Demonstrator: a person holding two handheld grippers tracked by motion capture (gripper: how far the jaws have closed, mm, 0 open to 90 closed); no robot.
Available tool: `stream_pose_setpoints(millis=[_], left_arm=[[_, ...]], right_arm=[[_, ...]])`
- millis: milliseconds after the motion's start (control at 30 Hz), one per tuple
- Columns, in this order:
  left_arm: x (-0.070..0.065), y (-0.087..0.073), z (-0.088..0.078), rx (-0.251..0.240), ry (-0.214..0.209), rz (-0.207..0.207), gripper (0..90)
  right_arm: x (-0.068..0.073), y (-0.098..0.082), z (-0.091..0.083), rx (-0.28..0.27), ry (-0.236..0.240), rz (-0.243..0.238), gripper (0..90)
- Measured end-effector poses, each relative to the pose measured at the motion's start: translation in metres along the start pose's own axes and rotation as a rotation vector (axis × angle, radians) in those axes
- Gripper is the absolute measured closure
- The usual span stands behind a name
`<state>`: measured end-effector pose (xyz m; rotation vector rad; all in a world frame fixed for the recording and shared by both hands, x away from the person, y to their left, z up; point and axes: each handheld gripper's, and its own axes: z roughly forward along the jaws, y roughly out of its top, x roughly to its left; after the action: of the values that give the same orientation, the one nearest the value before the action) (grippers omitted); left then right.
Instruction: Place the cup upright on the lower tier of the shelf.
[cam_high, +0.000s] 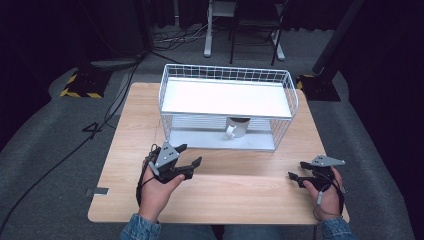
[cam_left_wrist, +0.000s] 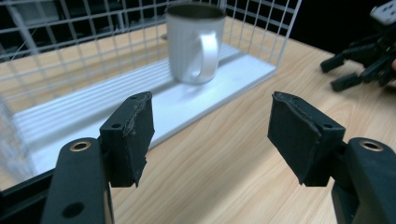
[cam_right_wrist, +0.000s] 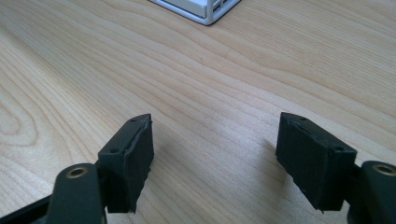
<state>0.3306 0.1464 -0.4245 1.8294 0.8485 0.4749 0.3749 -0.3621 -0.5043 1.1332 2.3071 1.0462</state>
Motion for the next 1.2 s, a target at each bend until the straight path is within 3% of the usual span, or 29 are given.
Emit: stream_pose_setpoints(millis=[33, 100, 333, 800, 1133, 1200], left_arm=[[0.005, -0.005, -0.006, 0.014, -0.005, 0.011, 30.6], [0.010, -0.010, -0.010, 0.019, -0.033, -0.010, 28.6], [0.021, -0.028, -0.020, 0.100, -0.010, -0.008, 22.4], [0.047, -0.068, -0.039, 0.196, 0.097, -0.104, 18.0], [0.058, -0.092, -0.038, 0.291, 0.151, -0.117, 17.9], [0.059, -0.095, -0.037, 0.309, 0.159, -0.094, 17.9]], right_arm=[[0.000, 0.000, 0.000, 0.000, 0.000, 0.000, 28.0], [0.000, 0.000, 0.000, 0.000, 0.000, 0.000, 28.0], [0.000, 0.000, 0.000, 0.000, 0.000, 0.000, 28.0], [0.000, 0.000, 0.000, 0.000, 0.000, 0.000, 28.0], [0.000, 0.000, 0.000, 0.000, 0.000, -0.001, 28.0], [0.000, 0.000, 0.000, 0.000, 0.000, -0.001, 28.0]])
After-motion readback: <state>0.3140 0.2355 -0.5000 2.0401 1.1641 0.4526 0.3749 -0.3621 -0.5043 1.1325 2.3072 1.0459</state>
